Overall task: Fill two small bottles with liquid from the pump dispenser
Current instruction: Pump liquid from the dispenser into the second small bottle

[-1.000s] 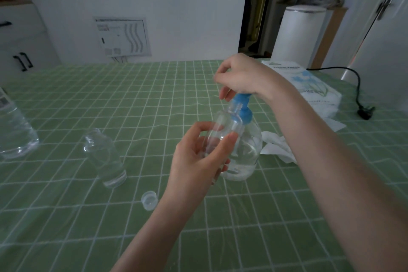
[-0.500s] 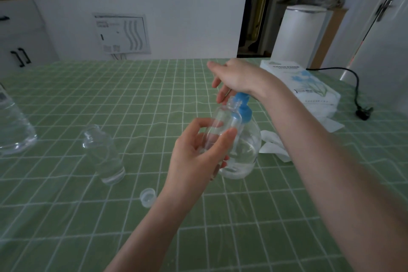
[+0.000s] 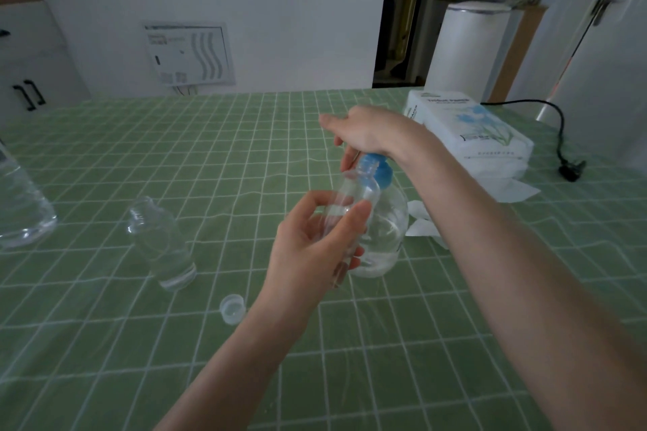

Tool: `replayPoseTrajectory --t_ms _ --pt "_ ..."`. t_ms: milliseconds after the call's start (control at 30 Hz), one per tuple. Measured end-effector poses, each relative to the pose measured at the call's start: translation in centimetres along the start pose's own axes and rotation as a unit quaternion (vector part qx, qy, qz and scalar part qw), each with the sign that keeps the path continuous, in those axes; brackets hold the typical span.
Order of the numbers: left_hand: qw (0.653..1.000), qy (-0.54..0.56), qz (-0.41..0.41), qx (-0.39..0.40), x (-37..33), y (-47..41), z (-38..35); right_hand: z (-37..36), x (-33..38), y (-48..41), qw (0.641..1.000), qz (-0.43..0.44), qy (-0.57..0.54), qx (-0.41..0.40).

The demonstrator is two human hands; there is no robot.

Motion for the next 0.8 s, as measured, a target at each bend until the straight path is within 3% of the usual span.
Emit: replayPoseTrajectory --t_ms 800 --pt "0.999 0.012 0.002 0.036 0.5 -0.2 -0.1 -0.3 0.3 0.2 0.999 0.033 -0.006 0.005"
Point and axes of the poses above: each hand's wrist, its own y-axis away from the middle knuckle, its own z-axis out of the back of the hand, x = y × z, the point moved 9 cm from there along -y, towards the middle knuckle, and after that the axes turned 3 degrees about -y, right-handed, at the moved point
